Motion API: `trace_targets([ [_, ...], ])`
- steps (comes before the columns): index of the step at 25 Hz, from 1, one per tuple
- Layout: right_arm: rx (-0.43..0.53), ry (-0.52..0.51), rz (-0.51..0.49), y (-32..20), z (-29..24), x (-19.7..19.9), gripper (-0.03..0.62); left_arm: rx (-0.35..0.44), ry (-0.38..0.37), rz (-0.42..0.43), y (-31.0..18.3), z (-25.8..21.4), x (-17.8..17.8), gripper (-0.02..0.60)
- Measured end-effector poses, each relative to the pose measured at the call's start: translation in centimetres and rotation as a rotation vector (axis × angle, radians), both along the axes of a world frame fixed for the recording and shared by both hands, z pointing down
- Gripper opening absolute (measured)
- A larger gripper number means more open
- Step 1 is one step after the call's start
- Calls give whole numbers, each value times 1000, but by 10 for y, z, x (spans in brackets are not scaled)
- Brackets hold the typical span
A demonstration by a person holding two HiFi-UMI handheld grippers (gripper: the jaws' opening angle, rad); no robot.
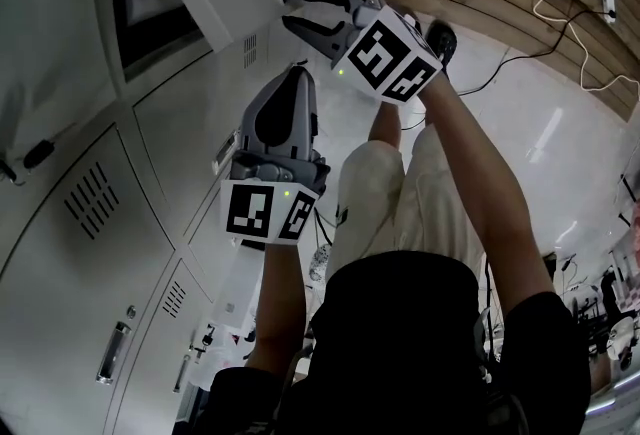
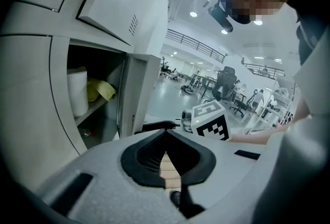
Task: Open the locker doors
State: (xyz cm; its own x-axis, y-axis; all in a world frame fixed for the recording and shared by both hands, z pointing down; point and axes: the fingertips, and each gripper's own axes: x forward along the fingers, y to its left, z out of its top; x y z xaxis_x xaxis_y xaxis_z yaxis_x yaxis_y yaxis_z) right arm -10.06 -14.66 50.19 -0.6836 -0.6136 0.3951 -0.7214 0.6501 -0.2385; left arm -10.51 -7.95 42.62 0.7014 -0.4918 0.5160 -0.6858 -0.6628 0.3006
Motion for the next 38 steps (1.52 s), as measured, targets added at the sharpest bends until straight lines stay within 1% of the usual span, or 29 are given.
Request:
trace_targets([
  [11,8,10,51,5,-2,26,98,8,-4,34,4,-3,17,15],
  [16,-6,4,81,8,-1,38,89,11,-4,43,5,-5,24,15],
  [24,-2,-1,127,8,-2,62,78,25,-5,37,0,-8,37,15],
  [31,0,-6,160,4,-2,90,77,23,-14,29,-3,-8,51,15],
  [38,-1,-20,169,-3,-3,119,77,27,-23,17,-8,-11,70,15],
])
